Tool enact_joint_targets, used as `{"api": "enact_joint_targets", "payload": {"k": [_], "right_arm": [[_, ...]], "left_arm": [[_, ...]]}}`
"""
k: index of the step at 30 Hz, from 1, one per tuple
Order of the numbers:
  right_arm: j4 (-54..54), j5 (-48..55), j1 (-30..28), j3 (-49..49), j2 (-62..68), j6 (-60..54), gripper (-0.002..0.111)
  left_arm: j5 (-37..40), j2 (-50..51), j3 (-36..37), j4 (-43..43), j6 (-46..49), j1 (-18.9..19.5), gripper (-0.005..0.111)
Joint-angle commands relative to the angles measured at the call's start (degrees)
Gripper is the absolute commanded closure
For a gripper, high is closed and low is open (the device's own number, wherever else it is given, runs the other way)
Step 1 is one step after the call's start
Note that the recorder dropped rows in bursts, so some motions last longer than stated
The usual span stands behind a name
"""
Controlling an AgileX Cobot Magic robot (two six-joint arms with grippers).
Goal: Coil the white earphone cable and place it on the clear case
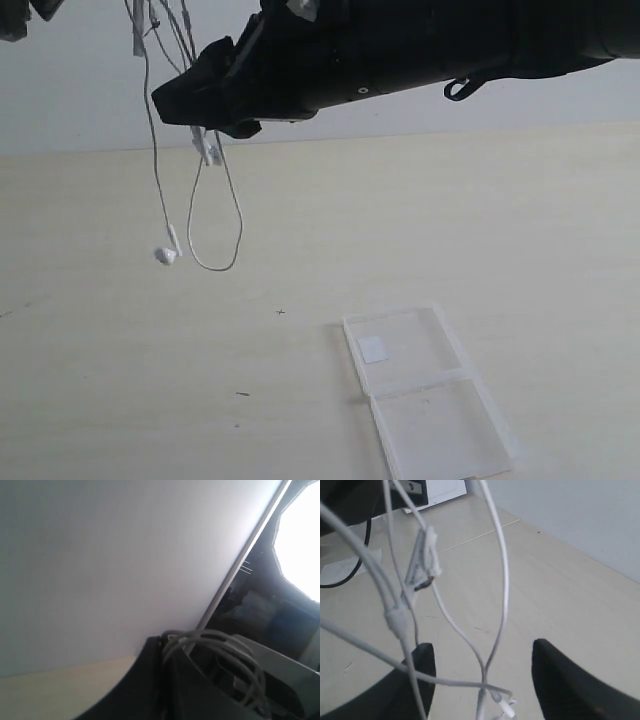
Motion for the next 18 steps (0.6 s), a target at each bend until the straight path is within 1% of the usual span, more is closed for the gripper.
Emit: {"api": "enact_joint_targets", "payload": {"k": [1, 6, 9, 11, 13, 15, 16, 18], "right_arm": [[-0.75, 0.13, 0.13, -0.14, -0.14, -0.59, 0.052], [0.41, 0.13, 0.13, -0.14, 0.2, -0.43, 0.052], [3.65, 0.13, 0.13, -0.14, 0.2, -0.77, 0.052], [3.87, 0.13, 0.13, -0.14, 0.2, -1.1, 0.052], [4.1, 0.13, 0.13, -0.14, 0.45, -1.1, 0.049], [6.59, 0.64, 0.13, -0.14, 1.29, -2.29, 0.047], [8.43, 1.29, 0.13, -0.14, 1.87, -3.51, 0.047], [12.72, 1.82, 0.13, -0.14, 2.54, -6.69, 0.05]], "left_arm": [[3.67, -0.48, -0.33, -0.09, 1.15, -0.26, 0.107], [0.43, -0.48, -0.33, -0.45, 1.65, -0.26, 0.107], [0.41, -0.48, -0.33, -0.45, 1.75, -0.26, 0.107], [0.41, -0.48, -0.33, -0.45, 1.75, -0.26, 0.107], [-1.16, -0.48, -0.33, -0.45, 1.43, -0.26, 0.107], [-7.37, -0.48, -0.33, -0.45, 0.16, -0.38, 0.107], [-9.22, -0.48, -0.33, -0.45, -0.16, -0.38, 0.107], [-9.45, -0.48, -0.33, 0.1, -1.93, -0.38, 0.107]]}}
